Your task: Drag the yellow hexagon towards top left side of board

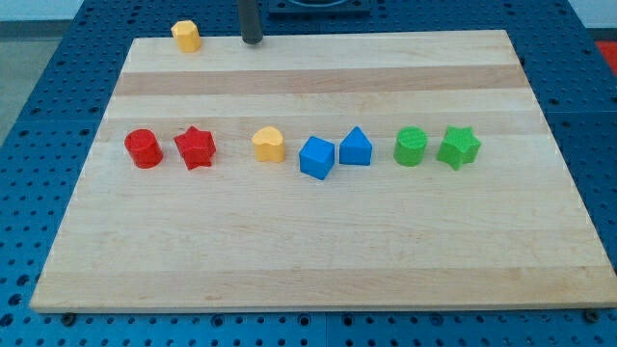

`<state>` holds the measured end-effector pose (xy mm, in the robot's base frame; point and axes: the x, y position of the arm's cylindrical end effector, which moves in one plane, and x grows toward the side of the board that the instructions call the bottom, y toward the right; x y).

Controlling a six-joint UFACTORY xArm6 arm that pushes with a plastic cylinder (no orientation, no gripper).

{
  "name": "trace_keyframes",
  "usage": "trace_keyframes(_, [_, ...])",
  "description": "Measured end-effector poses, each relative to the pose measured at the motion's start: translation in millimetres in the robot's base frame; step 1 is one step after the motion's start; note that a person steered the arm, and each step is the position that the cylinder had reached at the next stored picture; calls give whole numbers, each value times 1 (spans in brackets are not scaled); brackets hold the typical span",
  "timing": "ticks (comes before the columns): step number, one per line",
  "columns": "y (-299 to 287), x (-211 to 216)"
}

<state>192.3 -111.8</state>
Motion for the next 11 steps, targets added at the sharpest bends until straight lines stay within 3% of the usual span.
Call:
trace_keyframes(2, [-48,-1])
trace_keyframes(11, [-126,-1])
